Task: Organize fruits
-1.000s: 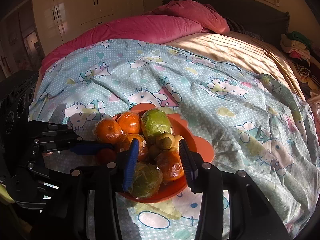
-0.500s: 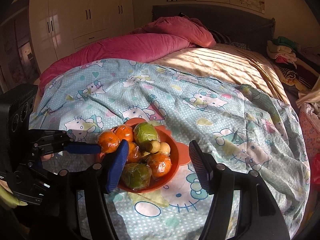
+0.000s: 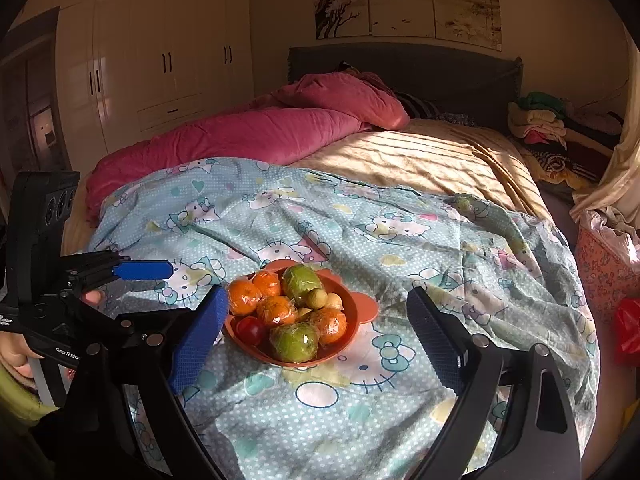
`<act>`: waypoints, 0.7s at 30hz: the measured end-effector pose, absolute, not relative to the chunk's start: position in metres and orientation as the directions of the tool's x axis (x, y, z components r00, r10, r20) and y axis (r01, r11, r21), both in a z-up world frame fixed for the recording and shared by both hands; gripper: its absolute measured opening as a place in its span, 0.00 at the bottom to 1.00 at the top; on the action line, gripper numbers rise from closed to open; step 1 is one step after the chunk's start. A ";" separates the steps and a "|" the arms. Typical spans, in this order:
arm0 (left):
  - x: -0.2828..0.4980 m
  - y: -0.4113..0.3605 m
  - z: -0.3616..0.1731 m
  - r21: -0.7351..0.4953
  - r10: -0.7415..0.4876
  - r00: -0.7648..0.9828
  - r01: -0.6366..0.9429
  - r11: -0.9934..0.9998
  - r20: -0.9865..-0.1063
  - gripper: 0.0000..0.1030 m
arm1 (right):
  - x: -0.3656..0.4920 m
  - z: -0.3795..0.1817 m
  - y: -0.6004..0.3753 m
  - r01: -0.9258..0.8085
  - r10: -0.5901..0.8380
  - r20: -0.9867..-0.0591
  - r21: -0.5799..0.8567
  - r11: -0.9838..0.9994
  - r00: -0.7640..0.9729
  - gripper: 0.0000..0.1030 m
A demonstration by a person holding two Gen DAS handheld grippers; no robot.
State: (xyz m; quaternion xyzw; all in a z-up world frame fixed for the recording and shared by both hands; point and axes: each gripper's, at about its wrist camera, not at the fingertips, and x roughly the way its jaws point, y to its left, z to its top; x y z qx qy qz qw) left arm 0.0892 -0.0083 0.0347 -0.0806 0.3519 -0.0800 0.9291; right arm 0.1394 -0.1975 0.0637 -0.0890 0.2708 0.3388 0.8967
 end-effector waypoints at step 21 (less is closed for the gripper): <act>0.061 0.002 0.038 -0.183 -0.122 0.773 0.008 0.983 -0.623 0.90 | 0.100 0.055 -0.209 -0.598 0.511 -0.538 0.018 0.801 0.670 0.95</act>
